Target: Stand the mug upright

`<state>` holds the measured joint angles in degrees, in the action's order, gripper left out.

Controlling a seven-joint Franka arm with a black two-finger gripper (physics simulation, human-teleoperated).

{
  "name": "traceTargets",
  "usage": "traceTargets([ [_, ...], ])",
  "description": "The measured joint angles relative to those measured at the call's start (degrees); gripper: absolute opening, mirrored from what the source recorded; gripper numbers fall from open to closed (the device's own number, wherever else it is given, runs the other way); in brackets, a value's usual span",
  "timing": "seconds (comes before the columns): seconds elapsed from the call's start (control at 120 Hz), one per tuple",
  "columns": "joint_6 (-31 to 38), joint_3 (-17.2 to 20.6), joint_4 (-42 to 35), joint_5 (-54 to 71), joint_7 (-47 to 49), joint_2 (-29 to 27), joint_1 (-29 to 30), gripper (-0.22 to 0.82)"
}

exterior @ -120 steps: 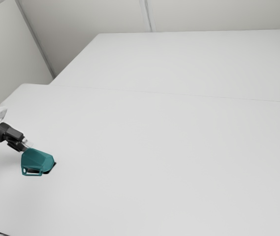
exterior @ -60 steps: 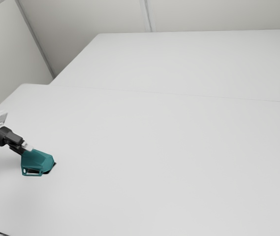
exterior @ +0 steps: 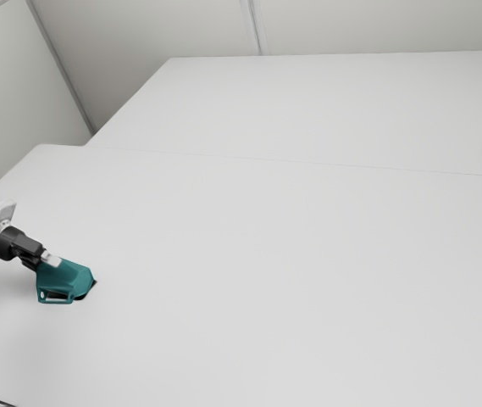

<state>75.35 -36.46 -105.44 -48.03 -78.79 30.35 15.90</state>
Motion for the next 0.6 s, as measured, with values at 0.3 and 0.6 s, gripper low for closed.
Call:
traceTargets([
  [0.3, -0.5, 0.0, -0.9, -0.8, -0.3, 0.2, 0.3, 0.55],
  [0.6, -0.6, 0.0, -1.5, -1.0, -0.4, 0.4, 0.6, 0.37],
])
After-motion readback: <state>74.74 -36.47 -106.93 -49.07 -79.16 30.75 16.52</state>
